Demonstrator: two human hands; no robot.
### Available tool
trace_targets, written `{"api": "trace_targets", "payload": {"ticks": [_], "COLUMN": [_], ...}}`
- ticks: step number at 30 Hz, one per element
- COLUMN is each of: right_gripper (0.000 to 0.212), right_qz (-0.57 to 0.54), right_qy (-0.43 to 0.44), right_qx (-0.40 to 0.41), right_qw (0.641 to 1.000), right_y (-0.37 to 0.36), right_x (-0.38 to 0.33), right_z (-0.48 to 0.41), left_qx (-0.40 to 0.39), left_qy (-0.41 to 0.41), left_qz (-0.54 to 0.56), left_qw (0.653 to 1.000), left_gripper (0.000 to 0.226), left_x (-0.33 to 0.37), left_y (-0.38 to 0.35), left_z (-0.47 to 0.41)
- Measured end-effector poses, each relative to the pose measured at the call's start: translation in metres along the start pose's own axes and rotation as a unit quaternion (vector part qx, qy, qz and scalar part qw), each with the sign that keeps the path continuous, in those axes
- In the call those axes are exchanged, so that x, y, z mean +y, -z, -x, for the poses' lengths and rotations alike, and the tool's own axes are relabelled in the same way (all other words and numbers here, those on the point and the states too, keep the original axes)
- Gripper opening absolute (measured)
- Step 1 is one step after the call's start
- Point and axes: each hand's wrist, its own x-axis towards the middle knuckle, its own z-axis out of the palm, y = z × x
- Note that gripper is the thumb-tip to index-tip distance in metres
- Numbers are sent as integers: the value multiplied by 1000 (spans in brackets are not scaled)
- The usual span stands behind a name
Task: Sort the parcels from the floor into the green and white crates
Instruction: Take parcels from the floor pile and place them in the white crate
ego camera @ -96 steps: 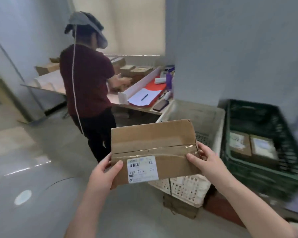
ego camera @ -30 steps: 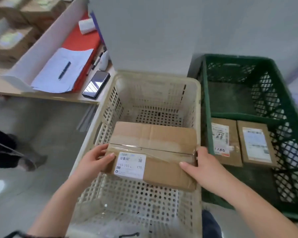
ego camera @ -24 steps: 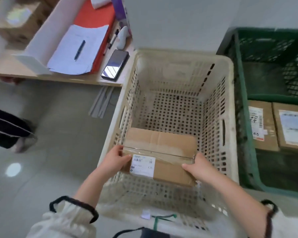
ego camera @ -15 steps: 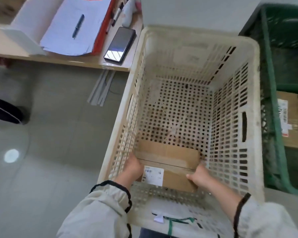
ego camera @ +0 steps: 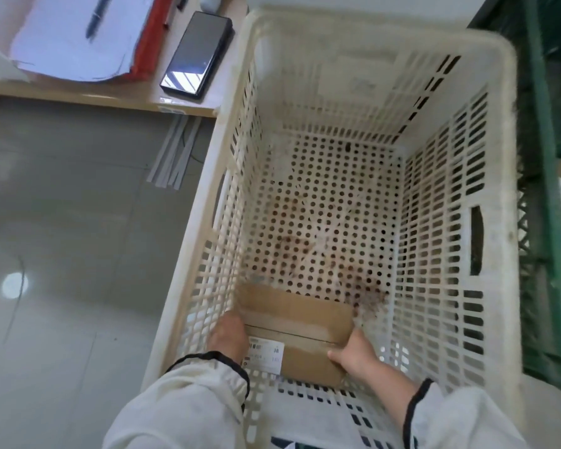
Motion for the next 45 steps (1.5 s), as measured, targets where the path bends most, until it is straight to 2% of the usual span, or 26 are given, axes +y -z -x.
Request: {"api": "trace_targets", "payload": {"ticks": [6,17,25,29,33,36,40,45], "right_gripper": [55,56,56,62,74,92,101,103], "right_qz": [10,16,32,11,27,130,291,335], "right_qy": [3,18,25,19,106,220,332,425], "right_qx": [-5,-7,-11,-54,-39,-2,-33,39], "right_qw": [1000,1000,999,998,993,967,897,840], "right_y": [-2,-3,-1,12,38,68,109,137], "right_x": [-1,-7,-7,-11,-28,-52,-85,-124], "right_z": [-8,-12,-7,8,40,84,157,230], "left_qx": [-21,39,26,-2,21,27,113,209], "left_qy": [13,43,34,17,-47,-137,-249,-305], "left_qz": [-24,3,-5,67,127,170,193,204], "left_qw": [999,998,999,998,991,975,942,907], "left_gripper": [33,36,34,39,61,73,77,78], "left_x": [2,10,11,11,15,19,12,-16], "left_y": [2,7,2,9,33,65,118,174], "left_z": [-4,7,10,21,48,81,139,199]}}
